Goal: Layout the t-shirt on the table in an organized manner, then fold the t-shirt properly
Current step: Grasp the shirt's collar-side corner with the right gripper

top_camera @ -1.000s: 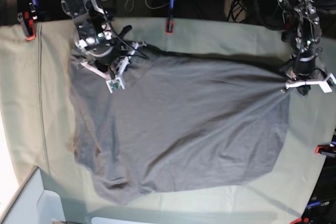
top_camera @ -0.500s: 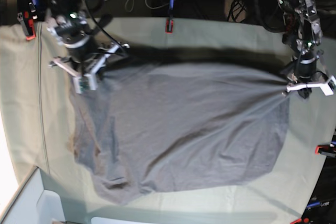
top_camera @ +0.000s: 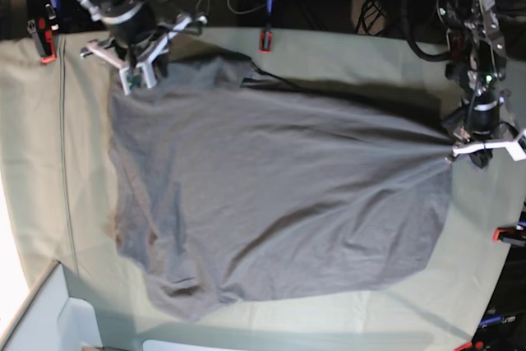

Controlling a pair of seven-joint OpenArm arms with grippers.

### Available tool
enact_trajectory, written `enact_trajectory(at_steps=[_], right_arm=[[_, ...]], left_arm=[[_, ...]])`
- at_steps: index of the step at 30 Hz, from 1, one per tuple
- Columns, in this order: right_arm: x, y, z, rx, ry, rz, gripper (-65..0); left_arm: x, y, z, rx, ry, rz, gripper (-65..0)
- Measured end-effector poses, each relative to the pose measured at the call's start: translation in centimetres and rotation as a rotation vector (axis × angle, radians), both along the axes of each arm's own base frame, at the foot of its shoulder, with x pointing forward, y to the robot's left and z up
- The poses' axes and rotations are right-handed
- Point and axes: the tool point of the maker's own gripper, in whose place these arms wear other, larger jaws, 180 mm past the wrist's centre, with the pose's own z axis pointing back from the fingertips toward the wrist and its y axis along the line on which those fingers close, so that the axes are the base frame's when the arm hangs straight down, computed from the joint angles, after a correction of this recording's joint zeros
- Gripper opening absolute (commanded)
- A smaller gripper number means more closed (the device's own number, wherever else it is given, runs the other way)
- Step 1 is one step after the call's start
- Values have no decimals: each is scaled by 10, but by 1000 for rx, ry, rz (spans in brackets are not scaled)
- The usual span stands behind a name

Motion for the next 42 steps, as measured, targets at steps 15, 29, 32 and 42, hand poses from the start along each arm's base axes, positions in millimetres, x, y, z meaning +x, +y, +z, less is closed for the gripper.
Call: enact_trajectory(at_steps=[15, 29, 32, 42], right_arm=[[-44, -57, -8, -102, 45, -99, -650], [-12, -31, -3, -42, -20, -64, -650], [-1, -21, -9, -34, -22, -38, -614], [-7, -18, -54, -42, 82, -23, -370]], left_arm=[[-25, 0, -22, 2, 72, -2, -649], [-48, 7, -59, -12, 178, 20, -649], [-47, 7, -58, -11, 173, 19, -649], [-46, 7, -57, -12, 172, 20, -649]])
